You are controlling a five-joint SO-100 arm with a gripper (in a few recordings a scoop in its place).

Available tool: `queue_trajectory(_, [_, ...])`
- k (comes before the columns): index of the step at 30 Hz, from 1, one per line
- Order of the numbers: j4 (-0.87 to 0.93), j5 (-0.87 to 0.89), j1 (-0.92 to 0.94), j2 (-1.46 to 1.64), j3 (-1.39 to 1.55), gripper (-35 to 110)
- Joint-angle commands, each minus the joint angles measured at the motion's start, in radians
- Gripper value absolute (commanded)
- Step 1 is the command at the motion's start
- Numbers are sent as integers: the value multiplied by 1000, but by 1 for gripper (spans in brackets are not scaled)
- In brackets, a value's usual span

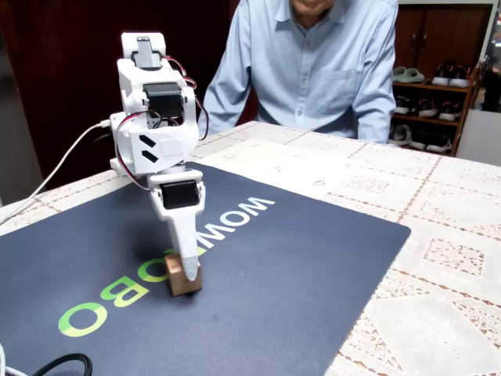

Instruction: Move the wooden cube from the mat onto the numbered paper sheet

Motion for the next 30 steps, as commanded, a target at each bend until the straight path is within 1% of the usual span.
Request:
queue_trajectory(1, [8, -5, 8, 28, -17, 27])
queue_trajectory(10, [0, -18, 15, 3, -41, 24])
queue_trajectory(11, [0, -21, 15, -3, -49, 23])
queue_trajectory(14, [5, -23, 17, -21, -72, 13])
queue_trajectory(19, [11, -21, 18, -26, -83, 10])
queue_trajectory(23, [11, -66, 14, -14, -77, 5])
queue_trajectory(27, [18, -109, 15, 64, -8, 2])
queue_trajectory(30, [63, -77, 3, 227, 103, 0])
